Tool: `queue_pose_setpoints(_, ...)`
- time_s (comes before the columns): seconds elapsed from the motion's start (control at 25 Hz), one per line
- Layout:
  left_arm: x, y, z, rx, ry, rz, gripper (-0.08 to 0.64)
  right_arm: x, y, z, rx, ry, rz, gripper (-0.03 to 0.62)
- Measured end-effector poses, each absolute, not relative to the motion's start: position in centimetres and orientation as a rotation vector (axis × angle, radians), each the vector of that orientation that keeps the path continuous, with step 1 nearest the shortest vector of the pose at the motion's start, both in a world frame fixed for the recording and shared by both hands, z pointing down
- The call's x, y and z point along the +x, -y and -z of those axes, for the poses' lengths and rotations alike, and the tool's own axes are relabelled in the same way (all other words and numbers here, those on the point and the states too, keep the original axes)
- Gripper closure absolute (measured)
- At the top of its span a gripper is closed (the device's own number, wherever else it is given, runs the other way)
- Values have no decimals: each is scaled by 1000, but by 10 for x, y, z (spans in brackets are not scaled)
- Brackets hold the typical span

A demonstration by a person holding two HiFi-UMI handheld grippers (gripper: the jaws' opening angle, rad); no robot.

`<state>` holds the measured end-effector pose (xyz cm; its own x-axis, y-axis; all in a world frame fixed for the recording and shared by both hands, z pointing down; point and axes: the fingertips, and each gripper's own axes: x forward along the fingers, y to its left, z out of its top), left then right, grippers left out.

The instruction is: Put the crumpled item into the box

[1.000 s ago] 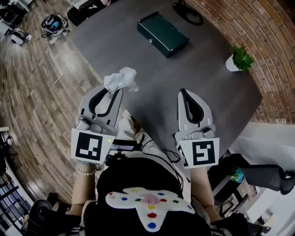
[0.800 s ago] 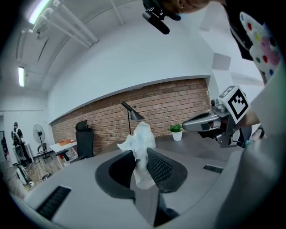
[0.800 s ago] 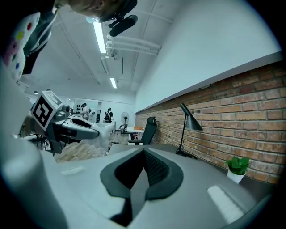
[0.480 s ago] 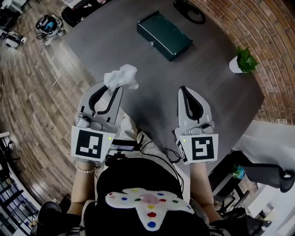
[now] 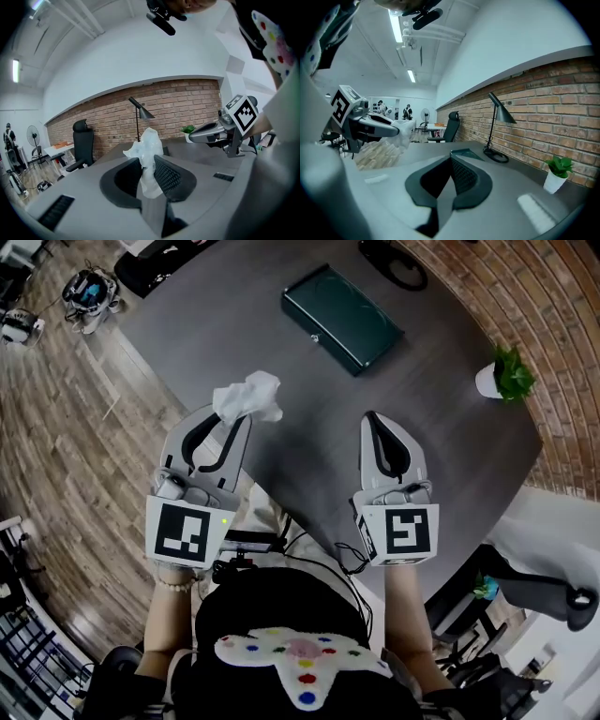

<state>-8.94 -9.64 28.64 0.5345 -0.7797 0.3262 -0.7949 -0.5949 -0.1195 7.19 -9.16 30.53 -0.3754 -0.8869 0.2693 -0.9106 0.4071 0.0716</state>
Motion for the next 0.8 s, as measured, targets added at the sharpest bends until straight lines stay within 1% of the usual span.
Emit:
queue_pose_setpoints(0.32,-99,136,-309,2707,1326,-564,486,58,135,-335,1585,2352,-176,594)
queue_pose_setpoints(0.56,-101,162,-324,2716,1299,-585,486,47,166,-361,1583,2287,-141,592)
queue_pose_setpoints(0.8,-102,182,-335,2721,1267,-607,486,45,191,-395,1596,2273,-268,592)
